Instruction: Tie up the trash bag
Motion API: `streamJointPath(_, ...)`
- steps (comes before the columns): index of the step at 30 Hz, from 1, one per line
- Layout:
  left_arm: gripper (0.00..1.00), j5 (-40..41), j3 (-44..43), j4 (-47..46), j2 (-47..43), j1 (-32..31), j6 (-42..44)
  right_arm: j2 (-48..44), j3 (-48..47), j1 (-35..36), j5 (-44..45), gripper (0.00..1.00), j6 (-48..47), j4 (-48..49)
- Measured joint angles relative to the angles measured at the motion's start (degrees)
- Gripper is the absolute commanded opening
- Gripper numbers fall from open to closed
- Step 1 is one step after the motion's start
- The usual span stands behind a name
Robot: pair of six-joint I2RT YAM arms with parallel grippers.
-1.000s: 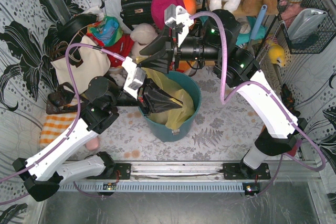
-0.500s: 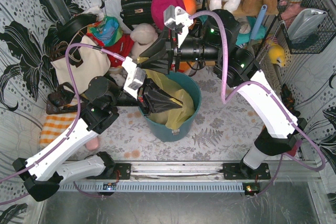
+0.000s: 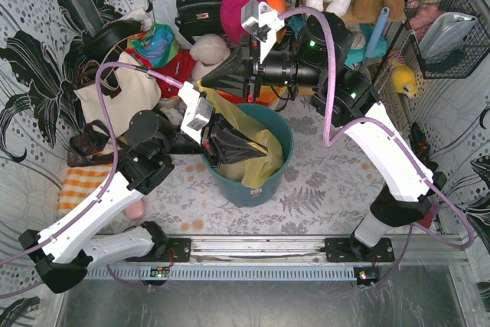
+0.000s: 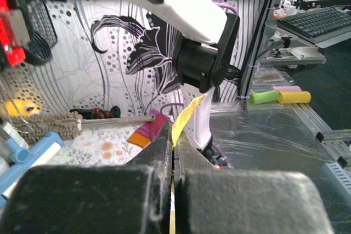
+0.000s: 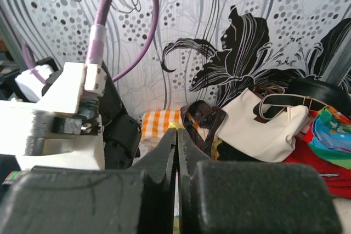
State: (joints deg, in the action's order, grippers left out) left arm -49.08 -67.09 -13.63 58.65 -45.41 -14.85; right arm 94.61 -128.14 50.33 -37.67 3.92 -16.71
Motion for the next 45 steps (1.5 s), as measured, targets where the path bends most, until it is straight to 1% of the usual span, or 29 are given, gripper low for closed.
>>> streamJointPath(4, 0.00, 1.2, -2.4, -1.1, 1.7, 0.0, 0.6, 0.3, 0.0, 0.7, 3.3, 0.00, 2.0, 2.6)
streamJointPath(10, 0.00, 5.0, -4.2, -3.8, 3.0, -0.2, 1.8, 1.5, -0.1, 1.8, 8.8, 0.00, 3.4, 3.9)
streamJointPath(15, 0.00, 9.2, -4.1, -5.0, 3.1, -0.3, 2.9, 0.1, 3.3, 1.8, 20.5, 0.00, 5.6, 2.8)
streamJointPath(21, 0.00, 14.8, -2.4, -7.2, 2.8, -0.3, 3.7, -5.7, 10.7, 1.8, 35.2, 0.00, 8.5, 0.1)
streamJointPath(27, 0.00, 20.1, -0.5, -7.6, 2.1, -0.3, 4.3, -13.2, 17.1, 1.8, 43.3, 0.00, 10.5, -1.2)
streamJointPath(30, 0.00, 22.7, 0.7, -7.9, 1.2, -0.3, 4.5, -17.1, 20.6, 1.8, 45.0, 0.00, 11.9, -1.6)
streamJointPath(34, 0.00, 25.5, 2.0, -8.4, 0.0, -0.3, 4.7, -21.0, 24.8, 1.8, 45.0, 0.00, 14.3, -2.4)
streamJointPath(45, 0.00, 32.6, 5.2, -8.7, -3.8, -0.3, 5.9, -29.0, 39.1, 2.0, 40.0, 0.00, 23.1, -1.9)
